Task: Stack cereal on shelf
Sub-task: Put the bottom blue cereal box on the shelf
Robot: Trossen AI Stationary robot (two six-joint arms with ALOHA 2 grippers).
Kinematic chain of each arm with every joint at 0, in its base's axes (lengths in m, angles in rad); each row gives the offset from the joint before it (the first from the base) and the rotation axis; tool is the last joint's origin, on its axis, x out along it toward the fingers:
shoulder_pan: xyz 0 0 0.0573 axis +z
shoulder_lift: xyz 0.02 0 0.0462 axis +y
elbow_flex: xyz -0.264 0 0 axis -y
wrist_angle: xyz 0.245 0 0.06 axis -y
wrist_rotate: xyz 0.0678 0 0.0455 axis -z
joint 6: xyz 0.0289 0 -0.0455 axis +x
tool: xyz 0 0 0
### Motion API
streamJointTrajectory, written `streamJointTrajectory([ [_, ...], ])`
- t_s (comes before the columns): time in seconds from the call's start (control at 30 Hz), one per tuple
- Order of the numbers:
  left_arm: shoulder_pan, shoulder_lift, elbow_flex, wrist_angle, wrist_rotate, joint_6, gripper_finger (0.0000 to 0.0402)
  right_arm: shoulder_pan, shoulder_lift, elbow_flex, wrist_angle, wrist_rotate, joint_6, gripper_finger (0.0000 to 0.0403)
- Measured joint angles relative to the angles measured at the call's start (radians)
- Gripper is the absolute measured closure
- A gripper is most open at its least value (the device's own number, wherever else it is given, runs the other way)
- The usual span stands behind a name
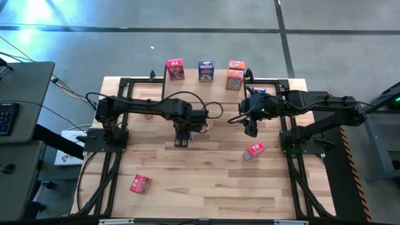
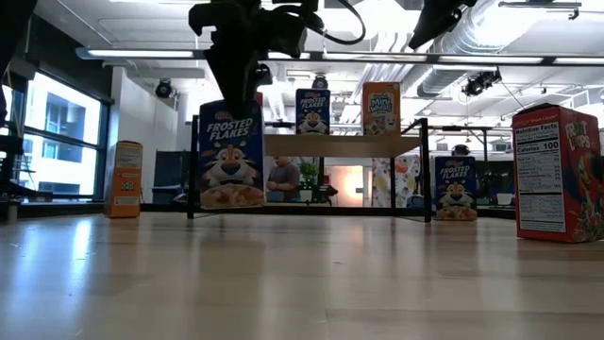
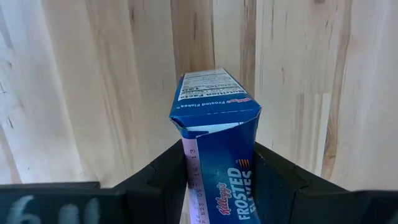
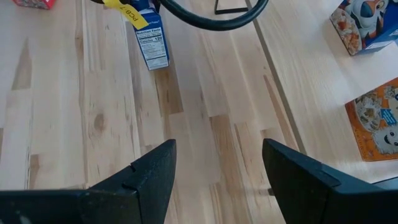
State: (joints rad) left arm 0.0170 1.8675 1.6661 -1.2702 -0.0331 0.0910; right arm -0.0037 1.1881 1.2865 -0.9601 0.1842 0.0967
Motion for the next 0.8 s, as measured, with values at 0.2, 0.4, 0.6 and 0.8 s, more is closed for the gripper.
streamJointTrajectory([
  [0.2,-0.002,0.000,0.000,0.046,0.000,0.005,0.0251,0.000,0.000,0.000,0.000,0.000,0.000,0.0171],
  [0.4,-0.004,0.000,0.000,0.050,-0.001,-0.005,0.0240,0.000,0.000,0.000,0.000,0.000,0.000,0.0171],
  [0.6,-0.004,0.008,0.000,0.050,-0.001,-0.009,0.0229,0.000,0.000,0.000,0.000,0.000,0.000,0.0171],
  [0.8,-0.004,0.030,0.000,0.045,-0.001,-0.008,0.0217,0.000,0.000,0.000,0.000,0.000,0.004,0.0171],
])
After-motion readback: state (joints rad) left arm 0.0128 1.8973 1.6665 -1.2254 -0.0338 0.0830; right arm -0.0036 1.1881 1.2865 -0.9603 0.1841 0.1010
